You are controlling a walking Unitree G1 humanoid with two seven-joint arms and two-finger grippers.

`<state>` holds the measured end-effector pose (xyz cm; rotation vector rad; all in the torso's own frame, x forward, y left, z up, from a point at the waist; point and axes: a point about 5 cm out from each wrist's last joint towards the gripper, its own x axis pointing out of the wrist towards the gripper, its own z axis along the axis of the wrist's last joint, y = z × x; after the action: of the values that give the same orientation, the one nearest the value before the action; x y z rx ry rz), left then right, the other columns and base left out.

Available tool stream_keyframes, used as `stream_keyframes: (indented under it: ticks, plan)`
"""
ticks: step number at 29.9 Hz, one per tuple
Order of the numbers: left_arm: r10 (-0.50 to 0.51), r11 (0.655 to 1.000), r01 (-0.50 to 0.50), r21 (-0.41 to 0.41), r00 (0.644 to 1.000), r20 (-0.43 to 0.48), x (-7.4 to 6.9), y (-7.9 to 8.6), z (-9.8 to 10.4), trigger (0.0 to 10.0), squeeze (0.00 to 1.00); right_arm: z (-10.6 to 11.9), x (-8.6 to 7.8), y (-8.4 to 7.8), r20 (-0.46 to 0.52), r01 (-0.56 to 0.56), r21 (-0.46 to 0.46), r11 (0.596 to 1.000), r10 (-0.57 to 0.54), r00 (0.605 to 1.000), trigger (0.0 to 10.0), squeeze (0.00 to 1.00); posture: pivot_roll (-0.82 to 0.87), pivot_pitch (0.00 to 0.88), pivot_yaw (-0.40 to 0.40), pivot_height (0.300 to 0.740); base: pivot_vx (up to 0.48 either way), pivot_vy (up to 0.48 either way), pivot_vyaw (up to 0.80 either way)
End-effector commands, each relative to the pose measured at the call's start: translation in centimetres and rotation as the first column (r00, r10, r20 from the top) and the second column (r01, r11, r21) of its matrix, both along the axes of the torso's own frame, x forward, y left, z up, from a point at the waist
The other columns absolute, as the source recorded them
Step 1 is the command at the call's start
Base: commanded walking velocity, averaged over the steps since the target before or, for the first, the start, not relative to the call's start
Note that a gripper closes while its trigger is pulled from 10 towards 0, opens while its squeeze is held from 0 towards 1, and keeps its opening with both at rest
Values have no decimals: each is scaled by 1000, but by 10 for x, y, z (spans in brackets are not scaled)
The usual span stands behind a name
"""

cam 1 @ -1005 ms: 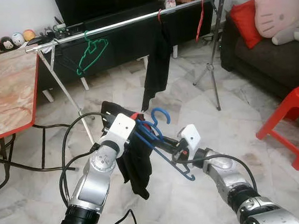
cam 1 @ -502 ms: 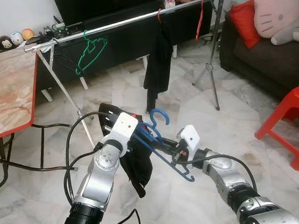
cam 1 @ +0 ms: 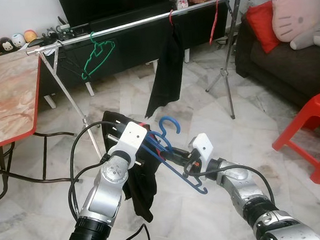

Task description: Hang hanger

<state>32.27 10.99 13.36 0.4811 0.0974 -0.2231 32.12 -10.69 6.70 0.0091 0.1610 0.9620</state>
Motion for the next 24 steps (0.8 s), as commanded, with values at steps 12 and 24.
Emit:
stream_keyframes:
  ticks: [12,24]
  plan:
    - [162,986,-157,-51,979,123,9,22,21,0,0,-18,-13,0,-21,-113,-202,973,111,994,0,0,-94,0,39,740,0,0,0]
    - [301,953,-304,-6,942,149,11,54,17,0,0,-52,-40,-20,-146,-212,-365,906,169,975,0,0,-105,0,40,740,0,0,0]
